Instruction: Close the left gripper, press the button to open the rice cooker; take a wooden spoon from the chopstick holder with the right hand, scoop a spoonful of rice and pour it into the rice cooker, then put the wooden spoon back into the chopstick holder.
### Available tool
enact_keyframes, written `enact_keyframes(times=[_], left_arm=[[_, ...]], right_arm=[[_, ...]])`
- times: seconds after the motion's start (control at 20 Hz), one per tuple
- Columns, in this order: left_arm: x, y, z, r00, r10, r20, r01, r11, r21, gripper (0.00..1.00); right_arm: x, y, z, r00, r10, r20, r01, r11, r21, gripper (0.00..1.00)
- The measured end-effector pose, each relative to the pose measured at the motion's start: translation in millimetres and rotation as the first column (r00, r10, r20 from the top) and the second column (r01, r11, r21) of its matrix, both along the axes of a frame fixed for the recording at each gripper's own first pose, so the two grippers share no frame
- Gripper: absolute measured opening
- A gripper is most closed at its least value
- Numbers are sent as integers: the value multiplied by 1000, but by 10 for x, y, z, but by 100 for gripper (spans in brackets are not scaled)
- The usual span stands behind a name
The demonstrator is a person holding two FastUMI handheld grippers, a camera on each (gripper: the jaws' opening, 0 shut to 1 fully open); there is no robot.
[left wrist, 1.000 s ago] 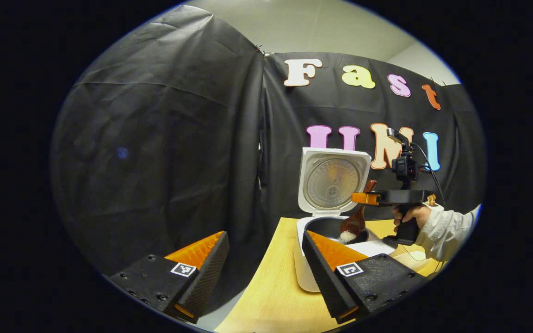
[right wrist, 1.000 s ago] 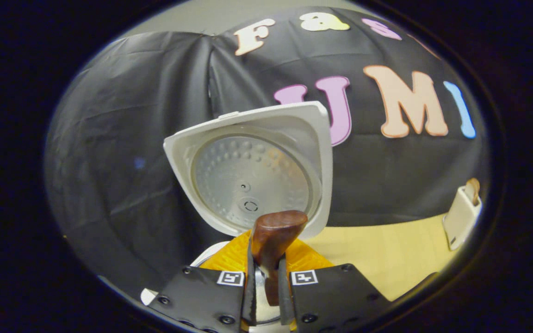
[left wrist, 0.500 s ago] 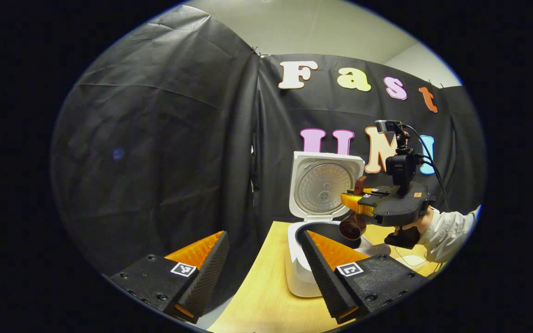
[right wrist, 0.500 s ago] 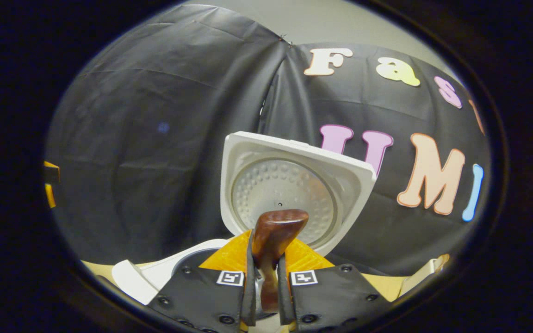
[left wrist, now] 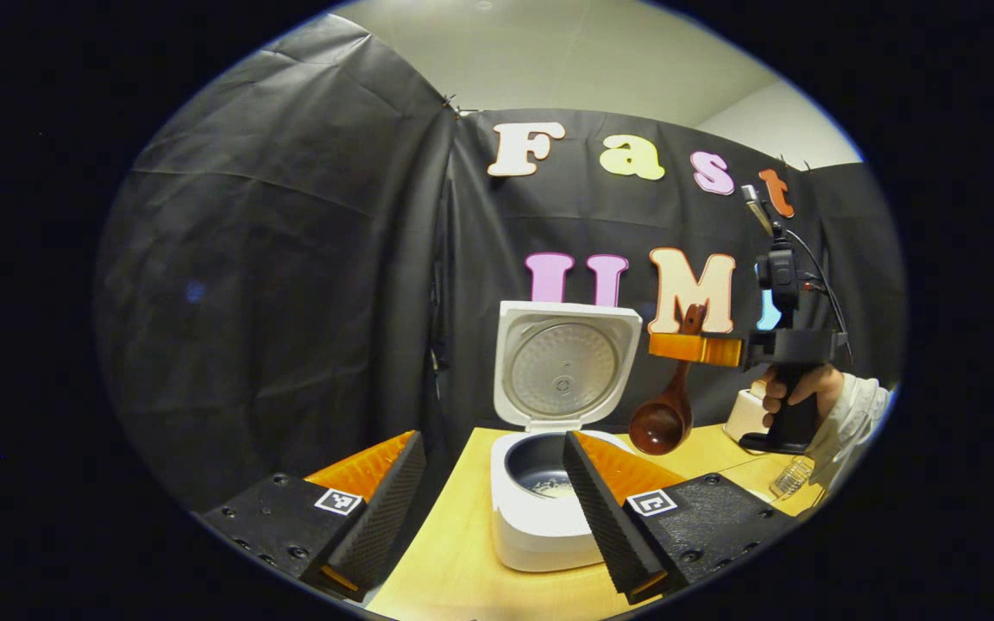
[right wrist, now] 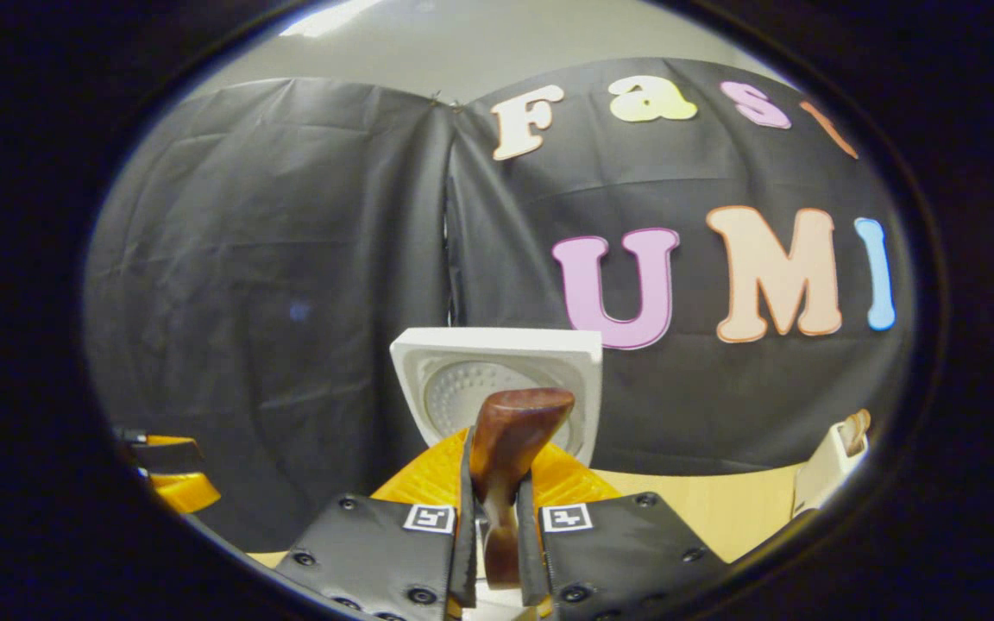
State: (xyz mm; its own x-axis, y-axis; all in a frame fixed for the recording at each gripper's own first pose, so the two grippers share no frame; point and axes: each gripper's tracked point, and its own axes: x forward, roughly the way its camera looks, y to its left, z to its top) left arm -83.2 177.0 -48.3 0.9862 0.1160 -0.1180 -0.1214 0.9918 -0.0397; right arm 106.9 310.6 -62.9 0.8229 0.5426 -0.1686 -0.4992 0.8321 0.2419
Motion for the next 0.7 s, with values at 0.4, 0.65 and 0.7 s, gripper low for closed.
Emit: enact_keyframes(times=[0.4, 0.65, 0.7], left_arm=[[395, -783, 123, 992, -119, 35, 119, 993, -13, 93], [555, -1258, 146, 981, -190, 35, 191, 982, -7, 93], [578, -1348, 163, 979, -202, 37, 202, 979, -6, 95]], right_arm=[[67, -1597, 82, 979, -203, 17, 204, 977, -61, 21], [23, -2480, -26, 949, -315, -10, 313, 945, -95, 21], [19, -2647, -47, 941, -337, -14, 334, 937, -99, 24]])
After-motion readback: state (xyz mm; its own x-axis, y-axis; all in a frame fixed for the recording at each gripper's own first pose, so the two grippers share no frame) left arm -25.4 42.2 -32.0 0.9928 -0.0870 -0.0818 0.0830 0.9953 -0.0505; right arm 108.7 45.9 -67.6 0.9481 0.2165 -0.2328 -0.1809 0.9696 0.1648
